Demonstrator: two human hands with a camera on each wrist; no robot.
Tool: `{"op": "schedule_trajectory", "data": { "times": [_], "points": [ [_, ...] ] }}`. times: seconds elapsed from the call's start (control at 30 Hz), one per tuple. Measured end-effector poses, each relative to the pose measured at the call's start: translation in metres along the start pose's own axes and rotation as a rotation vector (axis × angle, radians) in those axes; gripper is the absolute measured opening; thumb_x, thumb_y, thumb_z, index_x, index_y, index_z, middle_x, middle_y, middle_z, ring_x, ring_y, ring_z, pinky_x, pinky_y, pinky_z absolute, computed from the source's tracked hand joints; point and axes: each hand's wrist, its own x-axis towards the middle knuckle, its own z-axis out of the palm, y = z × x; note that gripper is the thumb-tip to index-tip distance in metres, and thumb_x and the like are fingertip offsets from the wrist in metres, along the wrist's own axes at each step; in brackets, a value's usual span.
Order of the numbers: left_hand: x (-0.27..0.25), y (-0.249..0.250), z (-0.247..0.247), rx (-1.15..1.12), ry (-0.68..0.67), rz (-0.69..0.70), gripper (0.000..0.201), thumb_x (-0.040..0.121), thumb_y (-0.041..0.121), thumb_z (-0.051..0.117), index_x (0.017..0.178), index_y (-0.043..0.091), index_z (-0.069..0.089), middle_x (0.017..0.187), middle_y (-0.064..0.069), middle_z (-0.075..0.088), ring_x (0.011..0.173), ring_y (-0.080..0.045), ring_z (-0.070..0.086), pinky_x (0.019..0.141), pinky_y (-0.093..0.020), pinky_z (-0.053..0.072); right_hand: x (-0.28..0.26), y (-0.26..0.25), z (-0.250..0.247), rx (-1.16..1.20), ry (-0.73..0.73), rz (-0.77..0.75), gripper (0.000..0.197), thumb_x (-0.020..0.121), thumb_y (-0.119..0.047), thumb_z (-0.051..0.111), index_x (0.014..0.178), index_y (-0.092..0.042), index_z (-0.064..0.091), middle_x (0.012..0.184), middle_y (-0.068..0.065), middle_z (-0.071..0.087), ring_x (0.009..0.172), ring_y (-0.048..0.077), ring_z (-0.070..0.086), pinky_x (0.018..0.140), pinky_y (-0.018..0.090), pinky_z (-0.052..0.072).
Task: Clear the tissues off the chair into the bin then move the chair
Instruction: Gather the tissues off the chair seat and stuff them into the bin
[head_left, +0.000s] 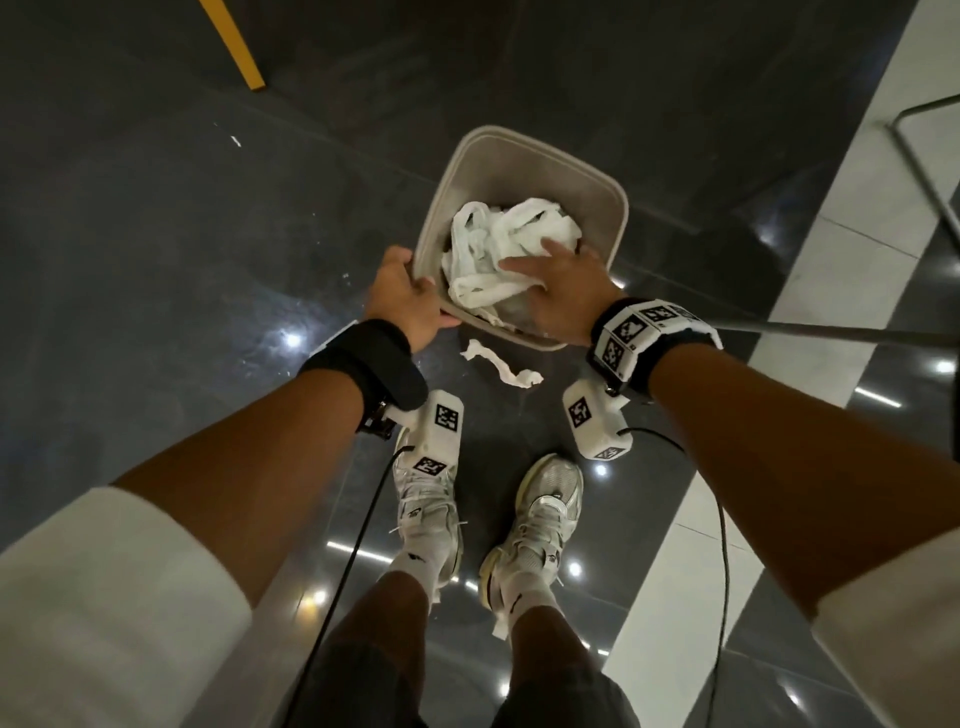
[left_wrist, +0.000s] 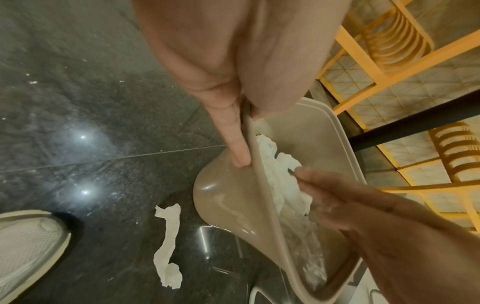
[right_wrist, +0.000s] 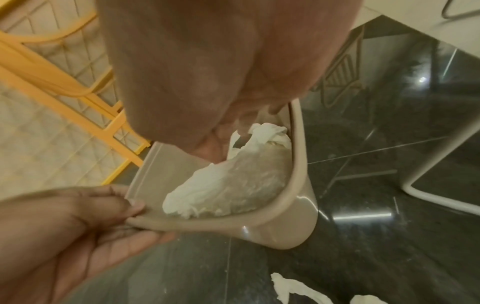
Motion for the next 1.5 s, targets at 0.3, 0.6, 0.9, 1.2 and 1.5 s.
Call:
{"op": "schedule_trajectory", "data": {
  "times": [0.3, 0.6, 0.9, 1.2, 1.5],
  "points": [
    [-0.005, -0.037, -0.005, -0.210, 0.158, 0.051, 0.026, 0.099, -0.002, 0.042, 0.123, 0.006, 0.036, 0.128, -0.022, 0.049, 0.108, -0.034, 0.065, 0.070, -0.037, 0.064, -0.037, 0.001, -0.005, 0.770, 0.169, 0.199, 0.036, 0.091, -0.029, 0.048, 0.073, -0.009, 0.073, 0.072, 0.015, 0.072, 0.060, 0.021, 0.061, 0.061, 0.034, 0.049],
    [0.017, -0.044, -0.009, -0.390, 0.160, 0.101, 0.017, 0.098, -0.001, 0.043, 0.104, 0.012, 0.034, 0.110, -0.017, 0.053, 0.102, -0.037, 0.068, 0.069, -0.036, 0.064, 0.023, 0.035, 0.123, -0.136, -0.459, 0.185, 0.048, 0.093, -0.036, 0.053, 0.141, -0.033, 0.051, 0.157, 0.002, 0.040, 0.146, 0.025, 0.036, 0.120, 0.042, 0.029],
    [0.028, -0.048, -0.019, -0.411, 0.076, 0.170, 0.016, 0.099, 0.001, 0.046, 0.110, 0.009, 0.039, 0.106, -0.017, 0.060, 0.082, -0.024, 0.075, 0.072, -0.038, 0.063, 0.062, 0.038, 0.181, -0.288, -0.526, 0.206, 0.068, 0.082, -0.039, 0.068, 0.144, -0.022, 0.048, 0.149, 0.006, 0.046, 0.133, 0.030, 0.049, 0.107, 0.044, 0.047],
    [-0.007, -0.018, -0.024, -0.271, -0.018, 0.114, 0.064, 0.096, -0.007, 0.041, 0.150, 0.025, 0.027, 0.144, -0.004, 0.050, 0.114, -0.025, 0.065, 0.078, -0.046, 0.063, -0.030, -0.031, 0.034, 0.180, -0.068, -0.089, 0.022, 0.081, -0.012, 0.070, 0.084, -0.028, 0.056, 0.087, -0.013, 0.058, 0.079, 0.007, 0.059, 0.070, 0.020, 0.043],
    [-0.026, -0.030, -0.016, -0.189, -0.123, -0.036, 0.058, 0.095, -0.005, 0.051, 0.141, 0.026, 0.037, 0.121, 0.010, 0.058, 0.105, -0.021, 0.065, 0.074, -0.049, 0.062, 0.002, -0.039, -0.002, 0.148, 0.179, 0.108, 0.023, 0.087, -0.005, 0.058, 0.107, -0.014, 0.064, 0.122, 0.010, 0.060, 0.111, 0.023, 0.058, 0.095, 0.027, 0.044]
  ]
}}
